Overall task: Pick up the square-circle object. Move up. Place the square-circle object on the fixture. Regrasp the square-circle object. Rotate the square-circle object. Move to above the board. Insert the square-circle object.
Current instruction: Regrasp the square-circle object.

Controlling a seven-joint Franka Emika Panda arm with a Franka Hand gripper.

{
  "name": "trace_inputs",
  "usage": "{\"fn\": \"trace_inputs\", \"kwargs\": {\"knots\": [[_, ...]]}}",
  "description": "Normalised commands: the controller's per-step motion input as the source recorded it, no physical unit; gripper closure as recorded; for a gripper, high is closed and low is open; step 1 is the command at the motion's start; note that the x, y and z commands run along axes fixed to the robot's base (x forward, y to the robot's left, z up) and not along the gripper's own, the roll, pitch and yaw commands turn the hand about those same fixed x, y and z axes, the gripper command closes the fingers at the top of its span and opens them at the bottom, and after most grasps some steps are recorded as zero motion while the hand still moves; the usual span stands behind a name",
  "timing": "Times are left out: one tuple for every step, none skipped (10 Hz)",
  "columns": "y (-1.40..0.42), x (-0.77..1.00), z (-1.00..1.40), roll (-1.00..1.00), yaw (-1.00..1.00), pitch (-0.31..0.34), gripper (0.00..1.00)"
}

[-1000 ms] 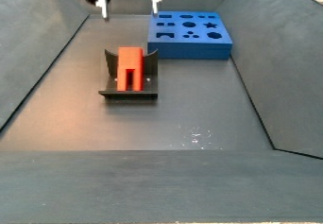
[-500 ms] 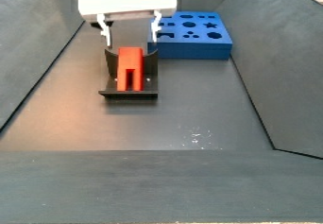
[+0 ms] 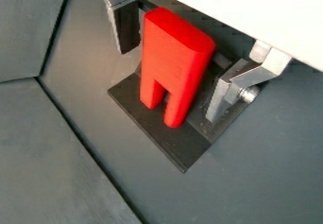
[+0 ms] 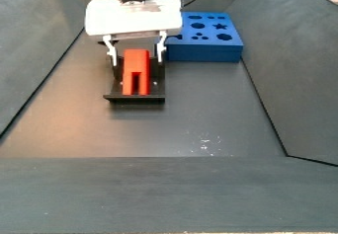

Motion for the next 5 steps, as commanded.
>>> {"fn": "trace_inputs", "kwargs": {"knots": [[-0.02,0.03,-0.17,0.05,0.04,0.005,0.0],[-0.02,0.03,-0.17,0.05,0.04,0.005,0.0],[-0.02,0.03,-0.17,0.05,0.04,0.004,0.0],[-0.02,0.03,-0.17,0.05,0.04,0.005,0.0],[0.0,0.0,0.0,0.0,0.0,0.0,1.0]]}}
